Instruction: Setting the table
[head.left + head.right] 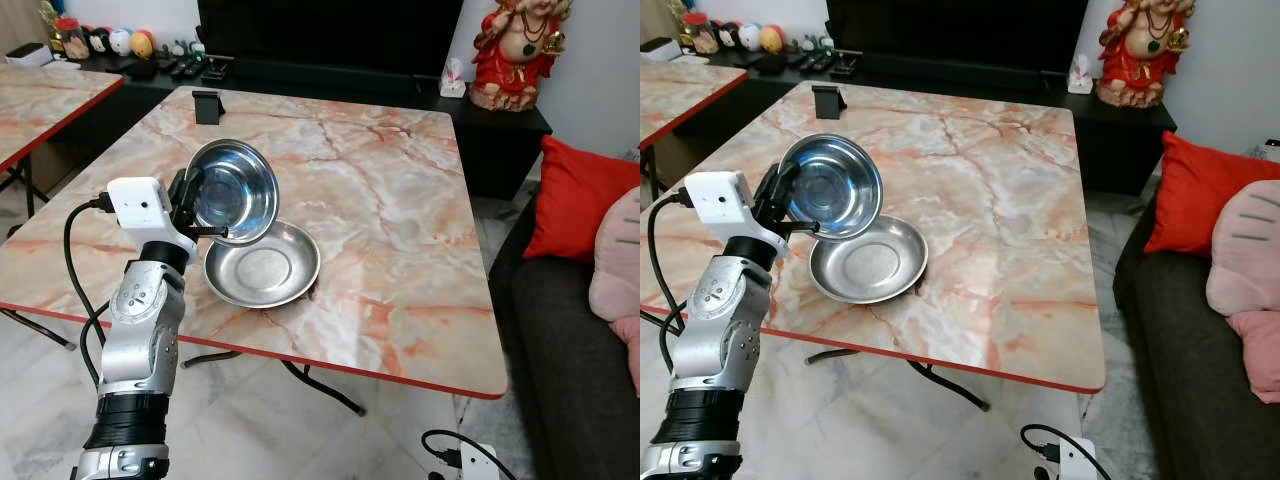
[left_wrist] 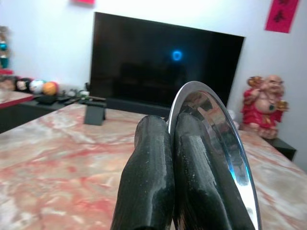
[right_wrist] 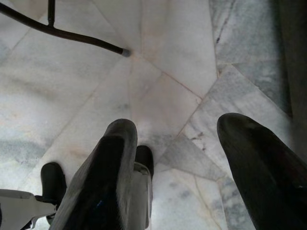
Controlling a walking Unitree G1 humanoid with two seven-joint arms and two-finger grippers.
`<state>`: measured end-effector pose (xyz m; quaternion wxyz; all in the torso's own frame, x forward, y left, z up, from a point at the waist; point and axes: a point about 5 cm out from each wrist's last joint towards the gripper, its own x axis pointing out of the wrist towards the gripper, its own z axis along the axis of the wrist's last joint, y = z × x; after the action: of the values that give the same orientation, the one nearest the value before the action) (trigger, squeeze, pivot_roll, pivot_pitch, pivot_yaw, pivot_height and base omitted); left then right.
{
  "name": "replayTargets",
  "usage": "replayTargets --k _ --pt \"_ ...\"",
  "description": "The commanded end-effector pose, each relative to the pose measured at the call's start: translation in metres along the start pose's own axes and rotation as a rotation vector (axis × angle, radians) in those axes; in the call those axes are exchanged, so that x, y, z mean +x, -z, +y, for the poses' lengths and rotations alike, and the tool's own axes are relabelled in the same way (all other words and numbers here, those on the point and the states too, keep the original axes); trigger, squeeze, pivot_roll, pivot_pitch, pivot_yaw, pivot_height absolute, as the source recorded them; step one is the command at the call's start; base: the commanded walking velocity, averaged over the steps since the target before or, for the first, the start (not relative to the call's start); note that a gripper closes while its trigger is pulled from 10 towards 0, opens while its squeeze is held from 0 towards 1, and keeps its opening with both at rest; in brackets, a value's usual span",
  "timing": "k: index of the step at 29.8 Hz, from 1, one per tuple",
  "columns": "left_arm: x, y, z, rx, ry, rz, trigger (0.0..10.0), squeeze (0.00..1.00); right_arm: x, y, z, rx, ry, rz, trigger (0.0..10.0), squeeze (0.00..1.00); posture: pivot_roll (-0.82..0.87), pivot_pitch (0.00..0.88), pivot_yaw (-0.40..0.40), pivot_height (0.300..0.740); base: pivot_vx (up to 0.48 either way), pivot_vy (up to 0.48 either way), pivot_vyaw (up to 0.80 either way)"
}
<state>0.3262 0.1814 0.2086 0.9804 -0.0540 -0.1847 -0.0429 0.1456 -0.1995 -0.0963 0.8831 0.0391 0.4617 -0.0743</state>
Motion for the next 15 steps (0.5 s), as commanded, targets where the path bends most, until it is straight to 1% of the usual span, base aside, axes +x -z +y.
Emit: replayTargets --k 1,15 --pt "0.0032 -0.0056 -0.0043 -0.006 0.014 -0.018 10.0 0.00 -0.0008 0.0026 -0.0030 0.007 0.008 0.008 10.0 0.00 0.05 0.000 -0.029 0.740 0.240 0.000 0.00" --pt "0.0039 -0.0070 -0.0054 -0.013 0.014 -0.025 10.0 0.00 -0.0008 0.0022 -0.0035 0.008 0.008 0.005 10.0 0.00 0.04 0.003 -0.029 0.740 0.274 0.000 0.00"
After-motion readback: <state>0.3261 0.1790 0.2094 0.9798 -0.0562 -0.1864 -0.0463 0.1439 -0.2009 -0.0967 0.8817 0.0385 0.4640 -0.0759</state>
